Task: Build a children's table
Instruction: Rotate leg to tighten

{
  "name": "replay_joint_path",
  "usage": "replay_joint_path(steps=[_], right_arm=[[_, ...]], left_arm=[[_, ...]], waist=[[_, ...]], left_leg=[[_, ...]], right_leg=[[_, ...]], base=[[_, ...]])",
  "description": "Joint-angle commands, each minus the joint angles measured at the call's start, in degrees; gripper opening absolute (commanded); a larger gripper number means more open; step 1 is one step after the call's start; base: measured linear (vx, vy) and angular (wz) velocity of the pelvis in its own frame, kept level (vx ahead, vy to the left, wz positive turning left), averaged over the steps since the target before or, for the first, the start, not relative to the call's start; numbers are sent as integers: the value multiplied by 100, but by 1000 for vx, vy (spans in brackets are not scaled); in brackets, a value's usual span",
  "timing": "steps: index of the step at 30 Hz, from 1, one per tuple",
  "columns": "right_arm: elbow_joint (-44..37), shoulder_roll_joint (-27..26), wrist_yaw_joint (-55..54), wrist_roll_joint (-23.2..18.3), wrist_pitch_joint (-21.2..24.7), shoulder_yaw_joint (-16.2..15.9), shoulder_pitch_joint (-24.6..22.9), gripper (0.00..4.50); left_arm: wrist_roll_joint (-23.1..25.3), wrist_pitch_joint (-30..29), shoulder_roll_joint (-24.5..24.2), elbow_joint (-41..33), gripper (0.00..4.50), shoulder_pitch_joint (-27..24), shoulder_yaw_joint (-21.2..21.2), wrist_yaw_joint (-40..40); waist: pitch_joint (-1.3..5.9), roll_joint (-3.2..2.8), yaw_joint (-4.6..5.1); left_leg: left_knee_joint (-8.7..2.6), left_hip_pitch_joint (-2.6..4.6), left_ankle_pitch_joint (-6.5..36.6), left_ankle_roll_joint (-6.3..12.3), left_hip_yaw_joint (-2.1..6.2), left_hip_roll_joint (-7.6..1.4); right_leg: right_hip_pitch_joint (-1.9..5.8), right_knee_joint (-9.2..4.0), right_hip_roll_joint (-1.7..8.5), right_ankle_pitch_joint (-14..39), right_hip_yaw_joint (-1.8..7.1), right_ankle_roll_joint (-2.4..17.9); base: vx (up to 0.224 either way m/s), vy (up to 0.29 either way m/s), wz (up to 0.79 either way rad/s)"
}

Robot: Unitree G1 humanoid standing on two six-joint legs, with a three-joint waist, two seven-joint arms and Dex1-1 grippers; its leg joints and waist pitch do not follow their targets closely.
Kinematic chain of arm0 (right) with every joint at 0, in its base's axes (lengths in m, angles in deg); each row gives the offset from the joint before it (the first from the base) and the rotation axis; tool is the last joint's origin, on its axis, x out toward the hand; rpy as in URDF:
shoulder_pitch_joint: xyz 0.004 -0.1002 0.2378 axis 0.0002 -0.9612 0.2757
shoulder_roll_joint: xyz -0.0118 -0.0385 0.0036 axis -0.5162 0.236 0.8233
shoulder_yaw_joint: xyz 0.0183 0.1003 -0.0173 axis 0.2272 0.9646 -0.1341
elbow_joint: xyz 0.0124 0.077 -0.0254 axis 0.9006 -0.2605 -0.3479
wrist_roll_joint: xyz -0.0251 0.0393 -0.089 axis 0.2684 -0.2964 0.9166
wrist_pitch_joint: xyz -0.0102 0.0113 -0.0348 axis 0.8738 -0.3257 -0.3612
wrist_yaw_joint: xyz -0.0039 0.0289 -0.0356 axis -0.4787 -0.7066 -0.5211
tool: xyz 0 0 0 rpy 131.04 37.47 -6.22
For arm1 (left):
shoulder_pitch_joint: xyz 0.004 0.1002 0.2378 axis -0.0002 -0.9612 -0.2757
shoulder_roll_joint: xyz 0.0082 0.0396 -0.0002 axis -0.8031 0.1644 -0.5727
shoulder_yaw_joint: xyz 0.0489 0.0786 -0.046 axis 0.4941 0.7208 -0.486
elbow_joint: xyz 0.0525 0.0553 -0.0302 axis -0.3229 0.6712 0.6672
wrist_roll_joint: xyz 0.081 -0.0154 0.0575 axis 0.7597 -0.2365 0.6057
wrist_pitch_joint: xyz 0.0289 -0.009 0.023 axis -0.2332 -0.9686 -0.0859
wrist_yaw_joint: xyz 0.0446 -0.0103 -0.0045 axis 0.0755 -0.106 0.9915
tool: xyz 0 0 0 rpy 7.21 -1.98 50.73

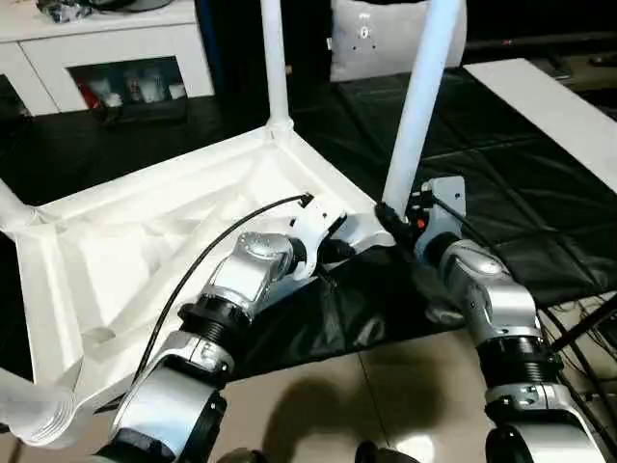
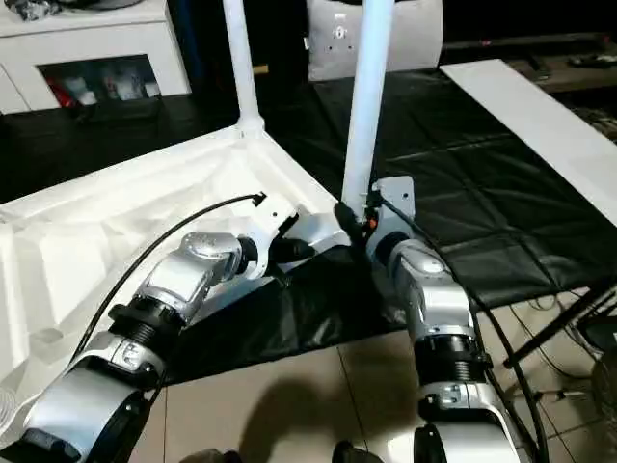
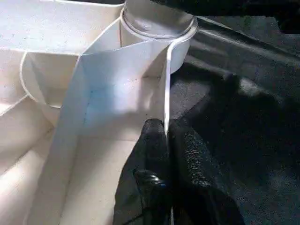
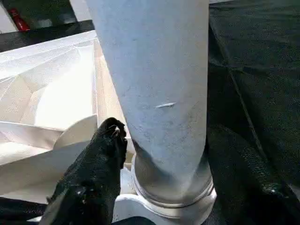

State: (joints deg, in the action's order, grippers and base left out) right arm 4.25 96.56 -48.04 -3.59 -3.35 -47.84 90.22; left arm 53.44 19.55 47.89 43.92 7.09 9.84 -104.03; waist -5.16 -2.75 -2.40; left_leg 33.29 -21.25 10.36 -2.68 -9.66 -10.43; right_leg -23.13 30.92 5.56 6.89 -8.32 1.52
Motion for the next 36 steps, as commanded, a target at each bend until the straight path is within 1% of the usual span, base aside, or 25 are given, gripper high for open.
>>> replay_joint_path(steps=[1,2,4,5,7,8,9,10,12,13,14,15,16,17,18,19,21,22,24,26,28,31,33,35,36], right_arm=[[64,52,442,45,-16,-464,-213,314],[64,52,442,45,-16,-464,-213,314],[-33,259,761,25,-74,-532,-317,337],[-72,334,919,-26,-51,-532,-352,347],[-203,579,1412,-142,-44,-567,-465,357],[-278,780,1755,-248,-44,-534,-525,380],[-323,910,1966,-314,-47,-507,-561,380],[-347,1094,2229,-379,-69,-474,-587,387],[-364,1296,2530,-460,-101,-454,-608,402],[-370,1348,2613,-484,-108,-454,-613,423],[-402,1505,2866,-538,-129,-474,-630,430],[-465,1684,3195,-583,-161,-518,-659,430],[-505,1835,3462,-604,-203,-556,-678,437],[-524,1960,3670,-591,-278,-599,-690,437],[-532,2051,3852,-599,-326,-632,-699,437],[-542,2173,4112,-626,-358,-682,-710,437],[-541,2285,4383,-659,-424,-743,-713,437],[-541,2310,4444,-668,-438,-756,-713,437],[-531,2383,4643,-698,-480,-804,-705,411],[-476,2488,4998,-728,-563,-928,-660,398],[-458,2517,5128,-719,-597,-1002,-641,367],[-449,2523,5315,-751,-620,-1075,-634,357],[-432,2477,5496,-803,-607,-1137,-628,334],[-447,2416,5612,-852,-573,-1189,-632,316],[-447,2416,5612,-852,-573,-1189,-632,316]], left_arm=[[17,118,19,-240,0,59,165,-32],[17,118,19,-240,0,59,165,-32],[30,191,-64,-233,0,34,203,-164],[25,216,-97,-232,0,23,216,-237],[5,358,-199,-225,0,-16,249,-460],[-7,435,-289,-188,0,-32,257,-606],[-13,484,-347,-161,0,-41,260,-694],[-17,638,-458,-138,0,-64,326,-907],[-10,809,-591,-115,0,-89,421,-1151],[-4,853,-627,-109,0,-94,448,-1212],[-7,949,-730,-106,0,-116,521,-1435],[3,1051,-855,-109,0,-141,613,-1708],[2,1130,-971,-121,0,-166,698,-1988],[-8,1146,-1060,-129,0,-183,756,-2220],[-10,1192,-1122,-120,0,-190,792,-2377],[-10,1332,-1205,-95,0,-199,839,-2588],[-22,1482,-1285,-72,0,-205,884,-2823],[-25,1519,-1303,-66,0,-207,894,-2877],[-40,1617,-1366,-48,0,-207,932,-3069],[-77,1743,-1520,-21,0,-188,1028,-3506],[-89,1815,-1606,-30,0,-183,1079,-3706],[-133,1947,-1731,-111,0,-202,1163,-4018],[-177,2026,-1813,-213,0,-230,1213,-4297],[-192,2063,-1847,-281,0,-249,1230,-4419],[-192,2063,-1847,-281,0,-249,1230,-4419]], waist=[[459,105,-84],[461,105,-90],[463,91,-128],[469,94,-135],[478,101,-133],[477,100,-129],[487,106,-134],[486,103,-139],[488,102,-162],[510,89,-185],[511,96,-189],[508,89,-220],[512,79,-275],[513,76,-312],[524,79,-331],[518,74,-362],[502,81,-398],[515,84,-432],[514,78,-457],[522,83,-481],[516,88,-498],[491,107,-522],[487,106,-541],[488,97,-558],[490,95,-556]], left_leg=[[-343,23,924,628,69,-224],[-339,11,880,644,65,-218],[-338,22,829,638,64,-236],[-338,18,831,646,65,-240],[-334,-2,802,703,69,-248],[-335,-3,809,718,72,-252],[-323,14,838,759,60,-249],[-317,3,790,792,59,-251],[-312,16,794,821,54,-259],[-307,31,791,800,57,-272],[-305,29,787,781,52,-281],[-306,38,816,755,51,-291],[-304,47,849,749,52,-298],[-307,55,844,728,45,-322],[-303,58,861,710,45,-319],[-302,69,927,670,38,-327],[-309,67,1012,615,37,-321],[-307,75,1032,593,38,-319],[-310,74,1022,567,46,-334],[-304,75,1017,557,47,-329],[-306,70,1022,553,47,-327],[-307,74,1098,526,41,-308],[-313,86,1103,500,42,-315],[-320,86,1130,487,54,-331],[-321,84,1130,480,56,-338]], right_leg=[[358,-338,413,2070,314,919],[365,-338,407,2057,313,906],[363,-338,398,2047,313,883],[376,-333,391,2013,313,877],[392,-298,388,1815,315,935],[392,-299,387,1799,313,953],[390,-298,380,1749,316,976],[386,-284,383,1689,321,1025],[377,-286,382,1708,321,1051],[378,-281,385,1727,317,1072],[372,-273,382,1724,323,1078],[366,-275,384,1765,324,1075],[367,-278,383,1797,319,1058],[351,-253,385,1751,338,1062],[353,-247,384,1740,334,1081],[339,-251,394,1793,342,1083],[339,-267,404,1956,345,1055],[347,-273,408,2038,341,1025],[334,-267,412,2048,345,1019],[336,-259,410,2024,345,1028],[335,-253,413,2047,353,1031],[326,-284,421,2354,352,945],[316,-300,422,2495,354,876],[311,-288,423,2485,352,884],[309,-283,422,2466,356,889]], base=[[0,0,0],[0,0,0],[0,0,0],[0,0,0],[0,0,0],[0,0,0],[0,0,0],[0,0,0],[0,0,0],[0,0,0],[0,0,0],[0,0,0],[0,0,0],[0,0,0],[0,0,0],[0,0,0],[0,0,0],[0,0,0],[0,0,0],[0,0,0],[0,0,0],[0,0,0],[0,0,0],[0,0,0],[0,0,0]])
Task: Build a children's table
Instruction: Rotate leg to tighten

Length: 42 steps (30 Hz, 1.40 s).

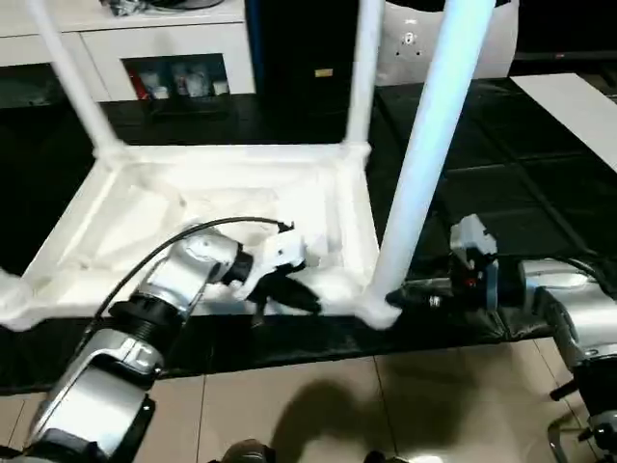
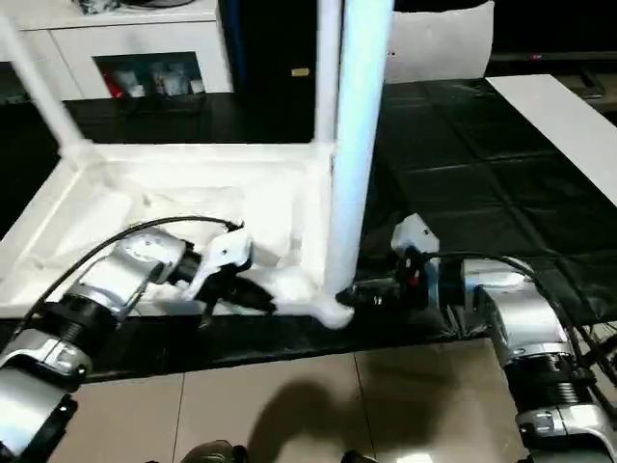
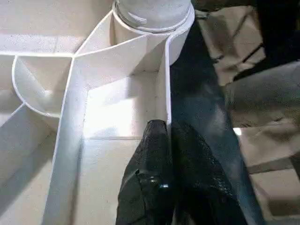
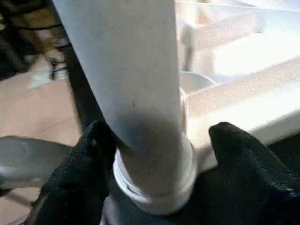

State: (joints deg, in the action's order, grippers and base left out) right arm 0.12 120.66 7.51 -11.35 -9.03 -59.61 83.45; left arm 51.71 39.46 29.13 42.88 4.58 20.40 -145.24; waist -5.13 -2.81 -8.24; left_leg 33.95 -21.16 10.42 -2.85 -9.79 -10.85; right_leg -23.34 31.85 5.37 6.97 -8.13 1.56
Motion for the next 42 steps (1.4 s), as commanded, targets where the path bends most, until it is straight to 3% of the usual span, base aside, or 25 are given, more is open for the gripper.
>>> replay_joint_path(steps=[1,2,10,13,17,20,22,25,28,30,32,33,34,39,42], right_arm=[[-47,-18,119,-118,39,-26,47,304],[-47,-18,119,-118,39,-26,47,280],[-159,-32,402,-271,248,-112,-13,215],[-260,-71,350,-387,409,-82,-92,206],[-562,-429,-563,-452,926,95,-221,199],[-539,-667,-1131,-321,1094,154,-183,198],[-246,-1253,-2694,245,1236,258,16,197],[-8,-1624,-3549,409,1415,394,186,195],[338,-2268,-4858,500,1774,692,440,195],[422,-2435,-5121,516,1773,719,489,195],[672,-2633,-5559,745,1309,732,593,195],[718,-2659,-5626,794,1222,741,612,229],[766,-2677,-5681,836,1148,754,630,262],[611,-2622,-5600,861,1006,763,531,268],[441,-2487,-5487,872,909,746,385,307]], left_arm=[[-17,92,26,-181,0,2,170,-322],[-17,92,26,-181,0,2,170,-322],[-41,87,60,-135,0,12,132,-331],[-98,-66,129,-102,0,23,58,-188],[38,-828,508,208,0,220,-245,1085],[-16,-1173,721,257,0,289,-430,1579],[-117,-1649,1125,194,0,348,-674,2266],[-178,-1764,1393,239,0,405,-821,2707],[-327,-1872,1937,373,0,551,-1135,3556],[-347,-1880,2119,438,0,603,-1209,3830],[-254,-1879,2337,488,0,636,-1198,4106],[-223,-1883,2360,481,0,634,-1183,4135],[-175,-1879,2365,459,0,623,-1146,4139],[121,-1725,2189,386,0,542,-889,4001],[241,-1490,2048,454,0,551,-762,3917]], waist=[[487,98,28],[486,99,29],[479,114,24],[462,105,23],[438,113,33],[416,123,70],[378,131,178],[372,125,380],[393,101,490],[396,114,512],[402,119,509],[404,125,511],[399,136,511],[395,140,499],[402,152,484]], left_leg=[[-386,82,1134,485,69,-300],[-386,82,1149,484,69,-298],[-382,67,1050,502,65,-283],[-384,73,1098,488,62,-273],[-393,96,1217,398,62,-259],[-391,107,1382,315,74,-218],[-408,93,1482,168,104,-207],[-389,93,1651,150,116,-163],[-394,91,1606,224,117,-171],[-390,101,1610,270,105,-154],[-397,102,1559,304,100,-162],[-404,93,1539,318,97,-166],[-409,85,1521,340,92,-156],[-438,79,1467,400,96,-185],[-449,74,1429,408,94,-192]], right_leg=[[320,-370,432,2409,339,910],[323,-368,429,2395,338,918],[330,-365,434,2431,347,881],[325,-391,431,2534,346,849],[310,-434,420,2758,328,788],[315,-516,430,3245,281,552],[294,-535,427,3421,243,464],[297,-612,417,3541,176,333],[311,-632,408,3291,148,359],[300,-640,403,3229,160,366],[292,-637,411,3199,173,366],[294,-629,421,3154,181,367],[302,-635,415,3158,182,351],[312,-608,417,3031,218,382],[319,-582,419,2902,242,419]], base=[[0,0,0],[0,0,0],[0,0,0],[0,0,0],[0,0,0],[0,0,0],[0,0,0],[0,0,0],[0,0,0],[0,0,0],[0,0,0],[0,0,0],[0,0,0],[0,0,0],[0,0,0]])
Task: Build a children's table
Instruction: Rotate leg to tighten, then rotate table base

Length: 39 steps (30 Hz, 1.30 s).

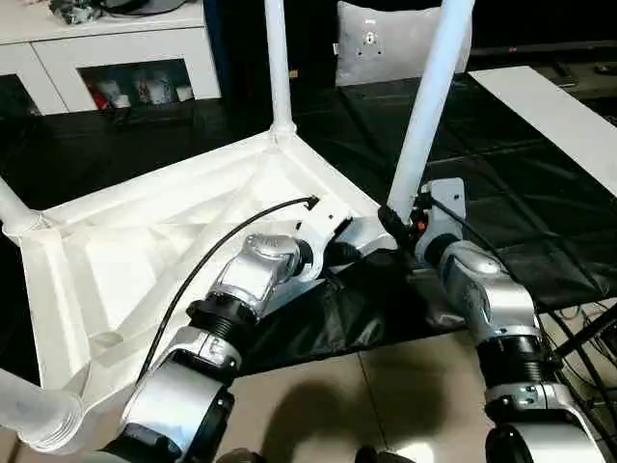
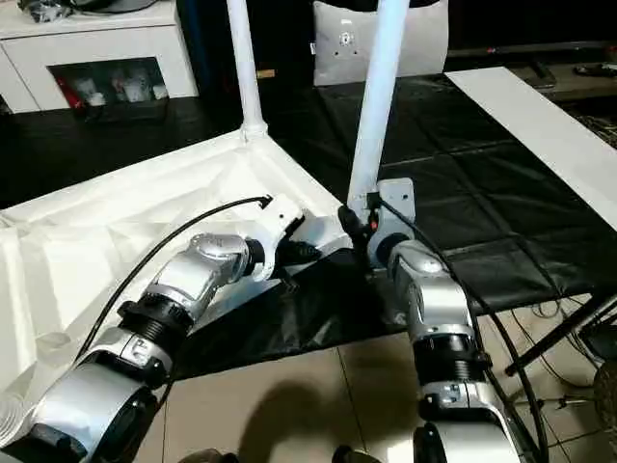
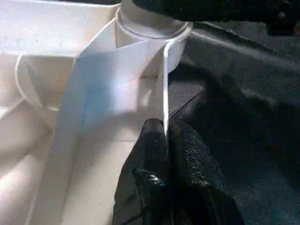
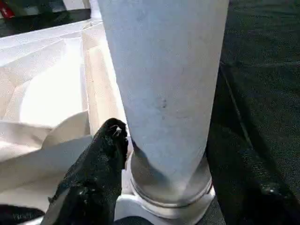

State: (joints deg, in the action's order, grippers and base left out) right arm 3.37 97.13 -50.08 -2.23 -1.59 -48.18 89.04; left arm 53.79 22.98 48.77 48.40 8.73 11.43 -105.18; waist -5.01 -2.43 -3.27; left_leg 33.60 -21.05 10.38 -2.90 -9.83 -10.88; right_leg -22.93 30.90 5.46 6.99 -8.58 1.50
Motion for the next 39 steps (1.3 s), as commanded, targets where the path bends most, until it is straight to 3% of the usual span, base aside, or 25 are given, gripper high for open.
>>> replay_joint_path(steps=[1,4,6,8,10,12,15,18,20,26,27,28,29,30,31,32,35,37,38,39], right_arm=[[63,-83,330,-61,113,-385,-227,306],[-201,109,469,-34,-132,-372,-476,334],[-488,199,589,-129,-149,-284,-688,351],[-728,249,650,-189,-124,-249,-855,373],[-1037,321,769,-249,-132,-251,-1059,384],[-1446,403,921,-376,-181,-204,-1328,404],[-1739,560,1211,-545,-328,-174,-1461,429],[-1804,612,1272,-574,-391,-151,-1454,440],[-1803,646,1274,-546,-432,-149,-1409,447],[-1824,664,1271,-524,-445,-153,-1391,447],[-1824,664,1271,-524,-445,-153,-1391,450],[-1135,731,1282,-297,-770,-245,-857,450],[-840,742,1239,-206,-886,-274,-640,450],[-667,746,1192,-151,-951,-284,-515,450],[-527,745,1134,-105,-1002,-288,-421,450],[-502,750,1112,-97,-1009,-293,-403,450],[-393,735,877,-69,-829,-300,-275,450],[-375,730,858,-81,-824,-324,-269,450],[-300,720,900,-84,-917,-336,-251,450],[-216,720,937,-71,-1014,-353,-230,450]], left_arm=[[70,269,32,-58,0,148,175,-130],[206,556,-130,79,0,197,236,-123],[274,765,-210,92,0,191,236,-107],[234,842,-246,21,0,136,201,-123],[68,675,-274,-224,0,35,140,-294],[-67,394,-387,-735,53,-187,207,-597],[-155,162,-490,-1302,66,-435,219,-726],[-176,89,-538,-1480,85,-496,208,-749],[-173,-1,-595,-1604,94,-526,202,-755],[-174,-65,-640,-1698,94,-555,199,-761],[-174,-65,-640,-1698,114,-555,199,-761],[-160,-632,-1328,-2697,122,-949,312,-1213],[-170,-875,-1596,-3066,129,-1110,362,-1406],[-179,-1003,-1733,-3249,132,-1198,379,-1500],[-190,-1099,-1833,-3374,149,-1272,389,-1566],[-189,-1151,-1862,-3442,149,-1309,384,-1588],[-78,-1212,-1954,-3610,177,-1464,304,-1393],[-76,-1229,-1931,-3671,199,-1521,238,-1229],[-113,-1282,-1950,-3762,208,-1557,233,-1147],[-128,-1304,-1953,-3807,214,-1581,223,-1050]], waist=[[391,112,-22],[392,118,-38],[385,90,-42],[392,109,-47],[412,51,-71],[457,31,-98],[517,12,-131],[522,15,-168],[502,20,-213],[489,7,-207],[488,7,-205],[536,18,-206],[517,13,-161],[536,-8,-147],[493,26,-80],[466,8,-88],[499,13,-207],[523,6,-238],[539,-27,-247],[541,-4,-237]], left_leg=[[-416,60,1395,425,92,-195],[-415,39,1282,459,86,-196],[-420,39,1333,467,89,-193],[-423,18,1294,478,95,-188],[-418,33,1279,481,98,-205],[-416,28,1133,498,105,-250],[-378,1,759,606,94,-268],[-357,-3,679,682,76,-263],[-360,10,738,656,62,-252],[-382,29,1051,452,79,-244],[-383,29,1069,442,82,-243],[-398,-6,1027,364,132,-279],[-419,-64,1003,354,140,-277],[-437,-37,1081,270,158,-308],[-369,72,1215,215,65,-227],[-359,94,1223,235,31,-196],[-365,122,1126,247,49,-238],[-377,86,1081,191,77,-269],[-370,89,1088,173,81,-265],[-370,79,1124,175,74,-253]], right_leg=[[282,-476,415,2843,296,453],[294,-449,417,2717,305,494],[297,-462,408,2748,298,461],[314,-457,410,2719,297,447],[310,-444,417,2620,303,520],[324,-378,424,2209,325,702],[343,-249,421,1420,355,1019],[342,-207,422,1211,362,1153],[330,-242,417,1469,357,1102],[324,-320,402,2070,338,801],[324,-325,401,2100,335,789],[385,-238,460,2004,336,836],[407,-214,441,2002,329,822],[395,-172,461,2045,324,858],[288,-269,436,2347,367,887],[259,-312,413,2448,379,868],[256,-292,396,2529,368,758],[280,-234,387,2229,375,805],[283,-215,379,2141,375,817],[288,-208,375,2040,384,839]], base=[[0,0,0],[0,0,0],[0,0,0],[0,0,0],[0,0,0],[0,0,0],[0,0,0],[0,0,0],[0,0,0],[0,0,0],[0,0,0],[0,0,0],[0,0,0],[0,0,0],[0,0,0],[0,0,0],[0,0,0],[0,0,0],[0,0,0],[0,0,0]])
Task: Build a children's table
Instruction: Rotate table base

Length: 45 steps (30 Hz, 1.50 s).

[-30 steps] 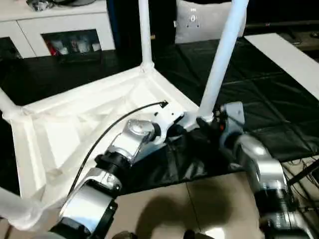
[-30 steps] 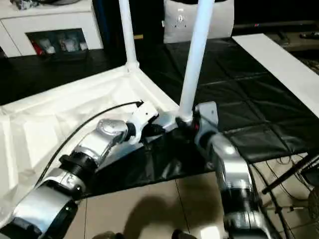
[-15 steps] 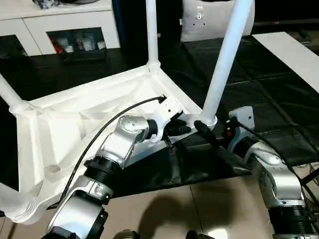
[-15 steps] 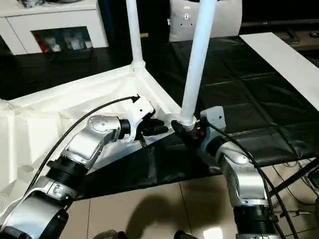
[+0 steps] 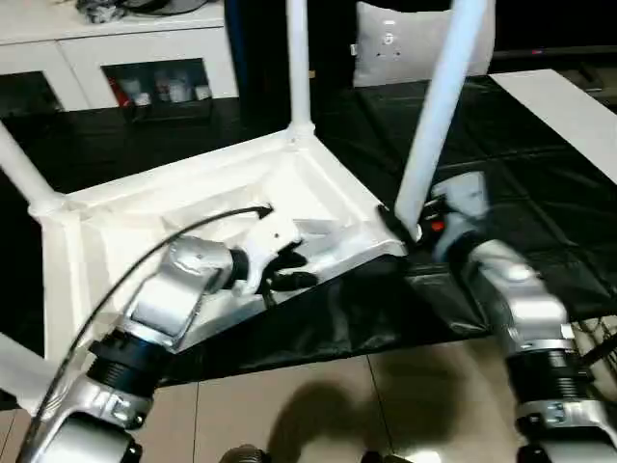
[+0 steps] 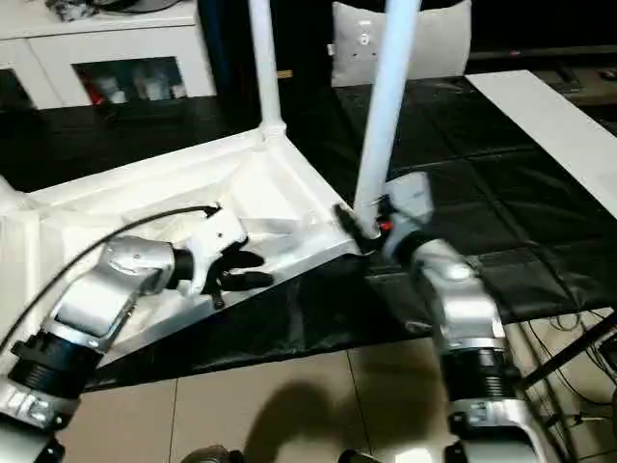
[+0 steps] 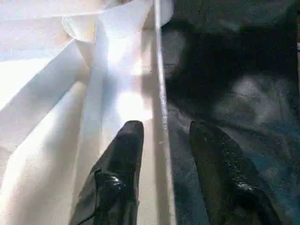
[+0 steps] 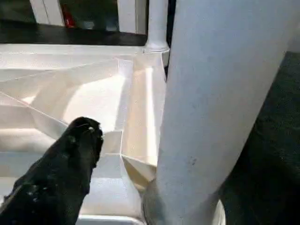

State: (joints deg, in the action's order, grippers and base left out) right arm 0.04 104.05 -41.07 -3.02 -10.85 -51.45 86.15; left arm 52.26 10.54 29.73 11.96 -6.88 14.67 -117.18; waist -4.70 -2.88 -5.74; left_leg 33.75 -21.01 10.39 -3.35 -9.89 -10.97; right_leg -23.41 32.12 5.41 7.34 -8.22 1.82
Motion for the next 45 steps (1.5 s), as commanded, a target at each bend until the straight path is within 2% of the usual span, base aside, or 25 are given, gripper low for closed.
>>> replay_joint_path(steps=[1,2,3,4,6,8,9,12,14,17,20,22,25,27,28,31,32,34,36,37,38,43,45], right_arm=[[117,28,37,8,-88,-26,59,450],[224,25,64,28,-185,-32,94,450],[442,14,41,72,-342,-23,186,450],[665,2,-29,122,-492,-8,285,450],[1218,-1,-261,274,-851,12,563,450],[1514,-24,-398,210,-752,119,754,450],[1630,-37,-479,181,-722,171,829,450],[1923,-73,-667,84,-688,328,1020,450],[2282,-94,-753,-27,-752,476,1221,450],[2592,-40,-875,6,-887,528,1343,450],[2637,62,-956,11,-989,611,1299,450],[2586,161,-1072,-24,-994,716,1208,450],[2601,301,-1184,-21,-967,801,1119,450],[2543,543,-1375,-49,-926,996,933,450],[2503,634,-1416,-53,-919,1054,862,450],[2449,846,-1480,-67,-917,1178,728,450],[2431,950,-1498,-73,-920,1232,672,450],[2415,1096,-1533,-79,-910,1306,603,450],[2472,1256,-1520,-65,-954,1338,578,450],[2495,1309,-1514,-65,-973,1336,575,450],[2581,1404,-1503,-55,-1019,1335,621,450],[2619,1512,-1372,-1,-1084,1223,709,450],[2421,1433,-1280,-8,-1045,1149,656,450]], left_arm=[[24,-60,-49,-162,214,-20,-101,150],[8,-123,-67,-237,222,-44,-100,210],[34,-175,-96,-249,244,-74,-78,255],[63,-217,-130,-255,244,-107,-49,247],[176,-223,-252,-265,244,-194,59,172],[259,-192,-308,-231,244,-216,105,172],[284,-192,-341,-223,244,-222,137,180],[338,-219,-467,-259,244,-272,243,155],[371,-261,-610,-350,244,-336,363,169],[354,-248,-610,-397,244,-382,321,216],[512,-40,-612,-170,244,-302,197,510],[541,15,-628,-41,244,-240,124,655],[517,11,-666,-14,244,-205,110,693],[551,26,-718,21,244,-193,163,697],[575,55,-707,77,244,-180,170,736],[641,191,-648,288,244,-126,192,873],[699,283,-621,408,244,-87,212,963],[742,408,-546,608,244,-8,187,1151],[772,533,-434,819,244,99,132,1414],[774,576,-390,888,244,136,108,1509],[728,668,-221,1062,244,208,-22,1788],[543,1025,230,1323,244,240,-362,2474],[301,1136,476,1138,244,103,-599,2620]], waist=[[514,43,8],[516,49,5],[524,-11,-10],[528,-9,10],[521,23,23],[519,18,64],[519,46,63],[534,11,53],[539,28,57],[527,3,43],[519,1,25],[513,6,17],[521,5,-17],[513,-14,-65],[510,-5,-91],[509,-1,-147],[507,1,-169],[518,24,-166],[516,7,-157],[525,19,-160],[540,56,-153],[557,92,-154],[551,136,-106]], left_leg=[[-382,68,1133,224,78,-236],[-375,56,1113,245,73,-221],[-363,56,1112,249,76,-211],[-357,54,1147,232,73,-213],[-351,43,1147,243,67,-181],[-343,51,1192,242,78,-177],[-344,54,1184,254,71,-180],[-342,60,1142,262,82,-201],[-341,65,1198,250,85,-201],[-329,98,1344,188,69,-205],[-330,83,1458,151,79,-197],[-323,96,1544,151,77,-179],[-317,105,1539,142,78,-189],[-309,157,1594,129,62,-190],[-306,188,1652,112,51,-195],[-308,195,1685,98,43,-186],[-311,228,1749,68,41,-188],[-316,190,1732,76,36,-167],[-319,147,1736,103,49,-156],[-316,145,1727,111,46,-153],[-311,76,1549,163,57,-137],[-264,12,1220,347,36,-104],[-247,-23,1102,417,23,-92]], right_leg=[[343,-326,385,1986,349,821],[356,-332,390,1977,350,827],[358,-328,401,2015,348,826],[344,-341,396,2018,340,843],[368,-350,389,2137,330,807],[361,-357,386,2331,318,770],[357,-372,381,2358,318,751],[340,-335,369,2191,322,801],[340,-306,376,2143,325,874],[307,-327,375,2238,328,887],[319,-332,376,2360,321,823],[307,-362,368,2519,313,736],[295,-361,374,2560,320,708],[248,-384,358,2590,327,699],[224,-391,349,2604,338,709],[220,-388,324,2613,353,676],[190,-390,309,2600,371,694],[225,-355,303,2512,397,705],[255,-355,305,2541,386,663],[259,-358,305,2526,384,651],[315,-332,326,2399,382,651],[334,-347,332,2412,353,615],[347,-353,328,2418,334,604]], base=[[0,0,0],[0,0,0],[0,0,0],[0,0,0],[0,0,0],[0,0,0],[0,0,0],[0,0,0],[0,0,0],[0,0,0],[0,0,0],[0,0,0],[0,0,0],[0,0,0],[0,0,0],[0,0,0],[0,0,0],[0,0,0],[0,0,0],[0,0,0],[0,0,0],[0,0,0],[0,0,0]])
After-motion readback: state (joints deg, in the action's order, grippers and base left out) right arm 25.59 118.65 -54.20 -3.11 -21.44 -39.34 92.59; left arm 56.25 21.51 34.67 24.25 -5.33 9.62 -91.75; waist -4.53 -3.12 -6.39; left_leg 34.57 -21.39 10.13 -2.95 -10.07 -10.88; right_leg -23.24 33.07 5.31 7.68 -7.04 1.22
